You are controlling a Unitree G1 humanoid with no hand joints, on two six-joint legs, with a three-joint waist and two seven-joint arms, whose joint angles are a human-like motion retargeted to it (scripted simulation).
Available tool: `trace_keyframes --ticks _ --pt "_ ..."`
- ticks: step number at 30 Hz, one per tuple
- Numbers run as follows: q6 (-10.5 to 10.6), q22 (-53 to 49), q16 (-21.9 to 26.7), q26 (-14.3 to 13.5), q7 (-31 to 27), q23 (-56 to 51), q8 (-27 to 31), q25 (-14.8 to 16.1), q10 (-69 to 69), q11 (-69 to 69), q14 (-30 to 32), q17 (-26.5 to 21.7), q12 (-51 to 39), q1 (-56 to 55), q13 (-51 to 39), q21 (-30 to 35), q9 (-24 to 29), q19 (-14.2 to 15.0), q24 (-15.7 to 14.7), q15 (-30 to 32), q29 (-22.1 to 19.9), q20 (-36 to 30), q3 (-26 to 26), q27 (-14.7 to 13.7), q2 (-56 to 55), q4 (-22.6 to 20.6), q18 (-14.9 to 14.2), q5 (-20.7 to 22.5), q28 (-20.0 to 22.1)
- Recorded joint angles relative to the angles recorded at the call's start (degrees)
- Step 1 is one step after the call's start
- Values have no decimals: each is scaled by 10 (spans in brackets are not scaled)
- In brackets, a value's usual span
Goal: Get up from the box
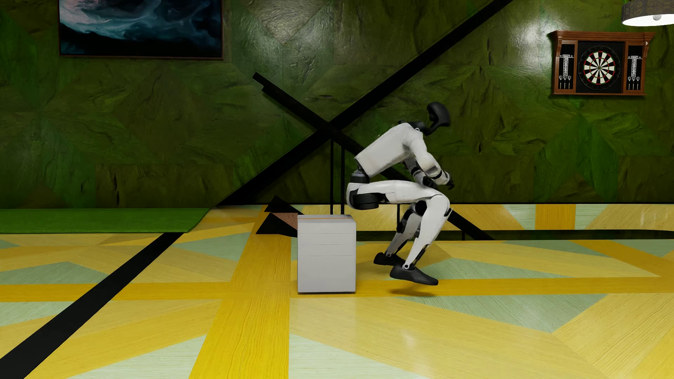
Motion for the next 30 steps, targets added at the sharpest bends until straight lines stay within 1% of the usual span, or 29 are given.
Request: trace_keyframes --ticks 1,2,3,4,5,7,9,11,12,13,14,15,16,17,18,19,20,21,23,24,26,27,28,29,30 --pt "-1 -1 -6 -7 0 5 -1 8 -7 -8 -5 -5 -63 -2 -82 72 11 3 -7 -6 -21 -57 0 -11 -2 -1 1 1 23" --pt "-2 -1 -16 -8 2 8 -4 12 -19 -19 -7 -5 -99 -1 -147 134 19 0 -11 -10 -41 -91 0 -18 -2 -4 3 4 46" --pt "-2 5 -24 -9 5 9 -7 11 -35 -36 -6 -2 -106 1 -180 168 22 -5 -7 -10 -40 -98 0 -18 0 -8 8 10 53" --pt "0 17 -36 -8 9 19 -9 8 -58 -58 -3 12 -98 9 -191 178 23 -11 0 -10 -40 -86 0 -14 7 -13 14 16 53" --pt "-1 38 -48 -8 13 37 -13 -2 -87 -88 0 33 -74 22 -181 170 22 -18 6 -7 -38 -60 -1 -12 20 -13 17 25 50" --pt "-1 106 -86 -8 27 100 -26 -34 -165 -169 13 82 -5 67 -138 141 10 -35 27 6 -16 0 -1 -3 68 -14 26 37 20" --pt "-2 207 -148 -9 43 200 -40 -75 -263 -271 36 150 73 132 -94 112 -12 -49 60 25 32 68 -2 10 138 -13 35 45 -31" --pt "-3 350 -235 -22 61 334 -58 -133 -371 -385 60 240 141 217 -58 85 -36 -64 104 50 89 134 -4 17 228 -10 47 57 -85" --pt "-4 430 -285 -26 71 413 -65 -160 -425 -444 72 288 170 263 -41 73 -52 -70 123 64 125 166 -5 20 278 -7 51 62 -130" --pt "-3 511 -335 -30 83 495 -73 -188 -479 -502 85 337 200 312 -26 60 -70 -74 140 78 154 194 -5 22 329 -5 53 65 -164" --pt "-2 582 -378 -32 97 580 -83 -220 -531 -561 98 385 227 360 -13 51 -88 -76 160 93 174 215 -6 23 382 -2 55 66 -190" --pt "-4 637 -413 -31 112 657 -93 -248 -583 -618 112 431 252 410 4 48 -109 -78 177 110 188 228 -8 32 435 1 54 68 -230" --pt "-7 673 -439 -20 122 715 -102 -268 -636 -675 126 469 279 461 23 41 -134 -78 184 128 219 246 -8 47 488 2 57 70 -279" --pt "-11 705 -458 12 135 749 -109 -276 -689 -736 138 497 313 516 49 34 -161 -80 160 146 242 274 -6 69 545 3 60 77 -304" --pt "-13 726 -471 49 147 767 -115 -266 -740 -798 148 513 353 572 82 22 -188 -86 124 161 258 304 -3 89 606 2 67 84 -310" --pt "-16 730 -474 69 158 772 -120 -255 -791 -858 159 517 393 624 119 2 -217 -94 99 176 264 333 -1 103 664 -7 76 91 -313" --pt "-19 722 -468 73 169 776 -124 -232 -839 -914 168 518 433 675 161 -20 -249 -101 73 190 259 359 0 113 719 -15 85 97 -317" --pt "-20 703 -457 73 177 776 -128 -203 -883 -961 175 510 470 721 201 -45 -280 -105 56 199 257 382 -1 124 769 -24 92 99 -323" --pt "-20 658 -429 70 192 773 -140 -154 -954 -1045 184 492 540 797 278 -93 -345 -110 39 214 235 424 0 136 854 -36 99 102 -322" --pt "-21 641 -415 65 198 771 -144 -143 -982 -1077 184 486 571 830 311 -117 -373 -110 35 218 227 450 1 133 889 -39 102 103 -326" --pt "-23 639 -399 60 213 782 -156 -134 -1019 -1093 182 478 627 883 363 -158 -418 -105 22 206 208 502 5 127 932 -40 102 103 -314" --pt "-24 658 -400 60 225 797 -162 -131 -1039 -1111 182 476 649 922 384 -175 -422 -100 16 202 201 532 7 121 973 -41 100 103 -303" --pt "-30 692 -403 72 231 816 -166 -128 -1059 -1116 182 479 666 949 399 -186 -436 -99 7 199 195 553 10 124 989 -40 102 106 -272" --pt "-25 731 -412 78 244 851 -171 -128 -1062 -1137 175 480 680 980 409 -195 -436 -93 -6 202 193 573 12 126 1029 -41 97 105 -268" --pt "-30 770 -414 99 244 875 -174 -132 -1061 -1135 168 484 687 982 413 -199 -454 -92 -12 194 197 581 13 135 1032 -38 99 107 -249"
